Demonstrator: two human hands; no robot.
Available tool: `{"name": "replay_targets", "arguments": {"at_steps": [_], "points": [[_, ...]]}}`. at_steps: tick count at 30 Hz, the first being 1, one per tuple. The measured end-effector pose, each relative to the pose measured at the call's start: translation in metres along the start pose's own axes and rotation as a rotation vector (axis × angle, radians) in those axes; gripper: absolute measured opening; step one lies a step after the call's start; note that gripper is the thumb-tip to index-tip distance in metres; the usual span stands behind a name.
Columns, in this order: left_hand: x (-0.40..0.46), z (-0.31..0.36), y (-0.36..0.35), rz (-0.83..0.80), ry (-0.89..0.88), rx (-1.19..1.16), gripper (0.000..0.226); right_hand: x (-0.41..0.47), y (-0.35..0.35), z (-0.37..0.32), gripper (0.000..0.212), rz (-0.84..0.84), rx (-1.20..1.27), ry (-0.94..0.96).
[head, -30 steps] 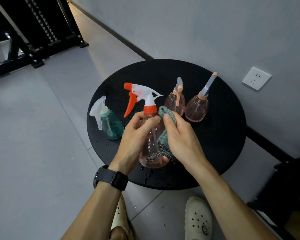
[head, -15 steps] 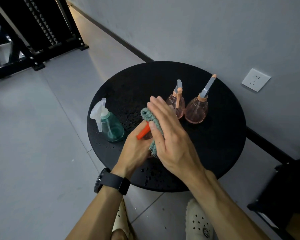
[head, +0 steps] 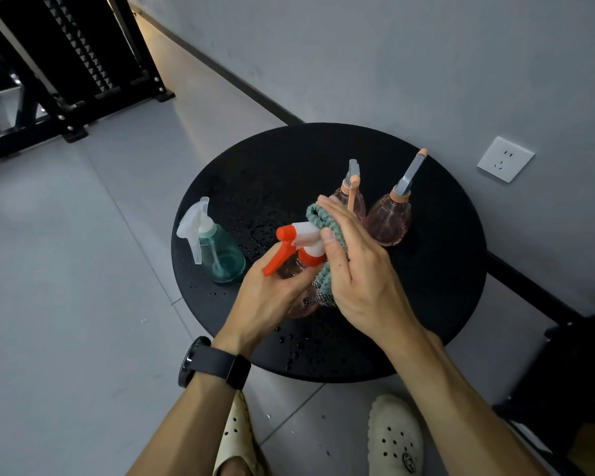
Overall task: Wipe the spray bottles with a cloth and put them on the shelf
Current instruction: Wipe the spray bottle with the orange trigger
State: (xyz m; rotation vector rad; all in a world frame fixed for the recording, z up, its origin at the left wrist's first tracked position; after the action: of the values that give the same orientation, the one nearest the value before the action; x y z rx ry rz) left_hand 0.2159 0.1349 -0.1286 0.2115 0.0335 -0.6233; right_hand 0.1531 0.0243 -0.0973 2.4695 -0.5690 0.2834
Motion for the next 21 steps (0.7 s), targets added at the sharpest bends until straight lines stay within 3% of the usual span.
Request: {"name": "replay_targets", "arguments": {"at_steps": [4, 8, 11, 12, 15, 18, 21], "points": [[-0.002, 0.001, -0.004, 0.008, 0.008, 0.004, 0.025, -0.002, -0.001, -0.003, 0.043, -0.012, 0.018, -0.033], [-0.005, 0.005, -0.012, -0.076, -0.115, 0.251, 0.016, -0.004, -0.008, -0.016, 0.042, -0.003, 0.012, 0.060], [-0.007, 0.006, -0.009, -0.036, -0.250, 0.373, 0.065, -0.005, -0.011, -0.021, 0.045, 0.005, 0.030, 0.110], [-0.007, 0.004, -0.010, -0.059, -0.243, 0.385, 0.065, -0.005, -0.011, -0.021, 0.045, 0.004, 0.038, 0.112], [-0.005, 0.003, -0.010, -0.020, -0.211, 0.375, 0.030, -0.004, -0.007, -0.016, 0.042, 0.003, 0.066, 0.059], [0.001, 0.008, -0.006, 0.071, -0.254, 0.376, 0.031, -0.003, -0.002, -0.005, 0.042, -0.014, 0.083, -0.066], [-0.001, 0.006, -0.009, 0.041, -0.225, 0.330, 0.026, -0.003, -0.001, 0.002, 0.044, -0.034, 0.047, -0.121]]}}
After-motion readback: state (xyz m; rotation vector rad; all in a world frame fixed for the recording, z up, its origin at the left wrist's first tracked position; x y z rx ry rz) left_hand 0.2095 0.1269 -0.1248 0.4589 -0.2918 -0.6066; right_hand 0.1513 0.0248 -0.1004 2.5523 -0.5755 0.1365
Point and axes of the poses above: each hand's wrist, its own x-axis towards the middle knuckle, its own y-axis out of the back of the hand, z = x × y, the point moved 5 cm from there along x, towards the middle knuckle, and after that the axes turned 1 degree about y, right-handed, at the moved point
